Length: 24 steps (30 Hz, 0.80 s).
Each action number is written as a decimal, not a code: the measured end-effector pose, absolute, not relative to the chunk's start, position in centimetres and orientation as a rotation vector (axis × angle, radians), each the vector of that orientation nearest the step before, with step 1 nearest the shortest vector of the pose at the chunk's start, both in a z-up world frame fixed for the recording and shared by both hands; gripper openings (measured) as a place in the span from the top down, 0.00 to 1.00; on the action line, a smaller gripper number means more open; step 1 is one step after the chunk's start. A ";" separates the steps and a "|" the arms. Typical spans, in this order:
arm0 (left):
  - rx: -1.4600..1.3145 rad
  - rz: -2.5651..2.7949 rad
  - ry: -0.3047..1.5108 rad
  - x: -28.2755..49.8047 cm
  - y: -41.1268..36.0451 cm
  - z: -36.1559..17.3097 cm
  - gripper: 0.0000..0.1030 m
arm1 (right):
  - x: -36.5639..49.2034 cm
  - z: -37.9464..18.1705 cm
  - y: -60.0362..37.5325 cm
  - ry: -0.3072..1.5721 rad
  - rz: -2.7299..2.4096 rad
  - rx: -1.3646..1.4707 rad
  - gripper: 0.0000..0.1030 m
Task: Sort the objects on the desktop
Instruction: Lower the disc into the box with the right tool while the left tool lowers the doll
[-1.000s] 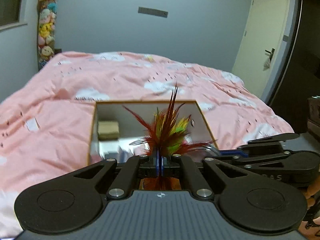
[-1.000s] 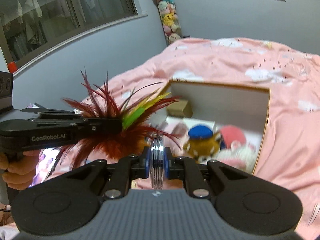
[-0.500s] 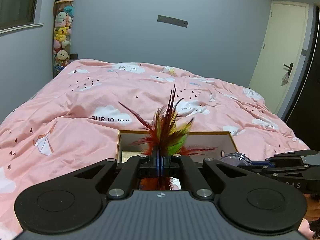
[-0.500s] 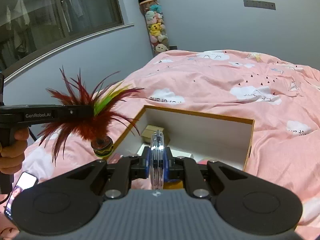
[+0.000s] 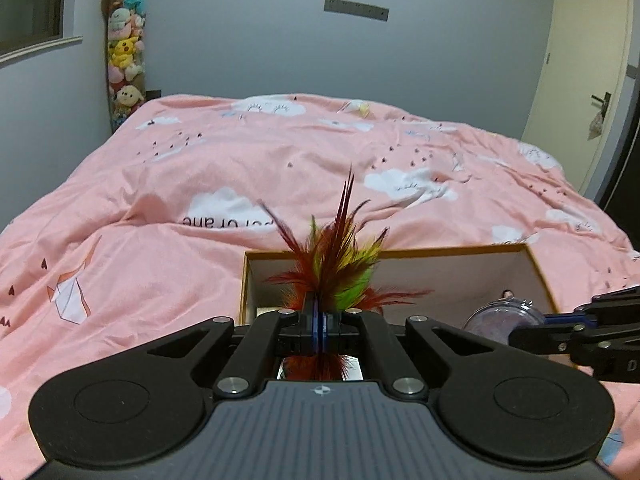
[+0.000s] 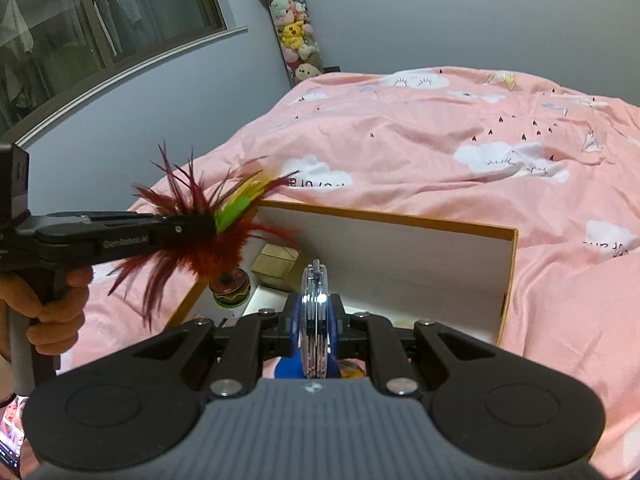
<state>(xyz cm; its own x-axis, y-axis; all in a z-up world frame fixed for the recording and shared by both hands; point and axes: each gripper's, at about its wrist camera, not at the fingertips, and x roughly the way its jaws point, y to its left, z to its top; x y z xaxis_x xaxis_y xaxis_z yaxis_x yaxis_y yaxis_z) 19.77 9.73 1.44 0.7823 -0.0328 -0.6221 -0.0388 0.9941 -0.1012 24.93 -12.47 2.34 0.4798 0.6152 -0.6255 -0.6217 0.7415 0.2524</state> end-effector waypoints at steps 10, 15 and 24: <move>-0.179 0.041 0.672 19.0 11.5 0.5 0.85 | 28.0 0.7 -11.7 0.784 0.679 -0.030 0.86; -0.165 0.098 0.665 17.2 11.3 0.8 0.82 | 29.9 -0.7 -11.0 0.820 0.626 -0.020 0.86; -0.178 0.131 0.664 13.2 9.6 0.9 0.72 | 31.3 -3.0 -9.1 0.910 0.558 -0.006 0.86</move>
<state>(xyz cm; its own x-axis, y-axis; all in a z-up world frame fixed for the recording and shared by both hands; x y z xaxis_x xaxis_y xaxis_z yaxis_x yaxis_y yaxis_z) 13.24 9.55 0.87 0.7801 0.0636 -0.6224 -0.1769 0.9766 -0.1219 31.31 -9.09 -3.03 0.4823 0.4554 -0.7483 -0.4605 0.8585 0.2256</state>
